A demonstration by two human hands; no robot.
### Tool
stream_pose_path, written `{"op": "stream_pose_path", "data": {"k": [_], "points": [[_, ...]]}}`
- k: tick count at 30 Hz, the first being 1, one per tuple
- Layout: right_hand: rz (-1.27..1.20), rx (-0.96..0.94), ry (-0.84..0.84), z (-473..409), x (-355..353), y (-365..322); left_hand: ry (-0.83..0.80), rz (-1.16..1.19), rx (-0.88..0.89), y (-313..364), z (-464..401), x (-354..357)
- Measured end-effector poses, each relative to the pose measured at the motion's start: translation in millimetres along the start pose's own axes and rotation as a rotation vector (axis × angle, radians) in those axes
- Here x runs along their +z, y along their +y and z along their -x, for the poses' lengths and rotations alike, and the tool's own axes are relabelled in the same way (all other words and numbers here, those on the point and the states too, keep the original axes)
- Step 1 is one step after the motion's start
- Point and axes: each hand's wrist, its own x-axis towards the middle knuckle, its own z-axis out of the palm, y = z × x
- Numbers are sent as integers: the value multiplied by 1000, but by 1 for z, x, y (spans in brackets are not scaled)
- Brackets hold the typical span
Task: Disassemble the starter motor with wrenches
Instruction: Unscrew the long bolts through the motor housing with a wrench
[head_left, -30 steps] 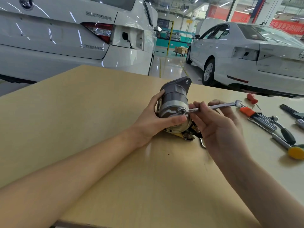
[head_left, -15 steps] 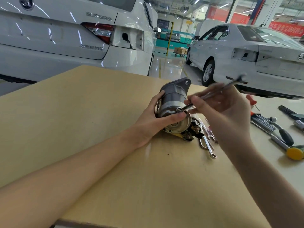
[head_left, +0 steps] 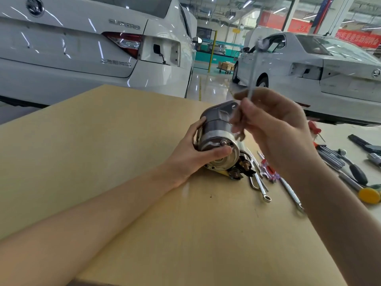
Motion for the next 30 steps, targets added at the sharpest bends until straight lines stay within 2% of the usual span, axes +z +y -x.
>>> {"op": "stream_pose_path", "data": {"k": [4,7,14,26,28,30], "points": [[-225,178,289,20,-9,18,17,-29,2,0,0,1],[-268,238,376,26,-12,24,30,-38,-2,0,0,1],[-450,278,375,30,-15,34,31,-18,3,0,-1,1],[-480,219,341,36,-11,46,61,-30,24,-3,-2,2],[-432,201,358,37,-10,43,65,-31,30,-4,-4,2],[-186,133,387,36,-7,36,54,-30,34,-5,-4,1]]}}
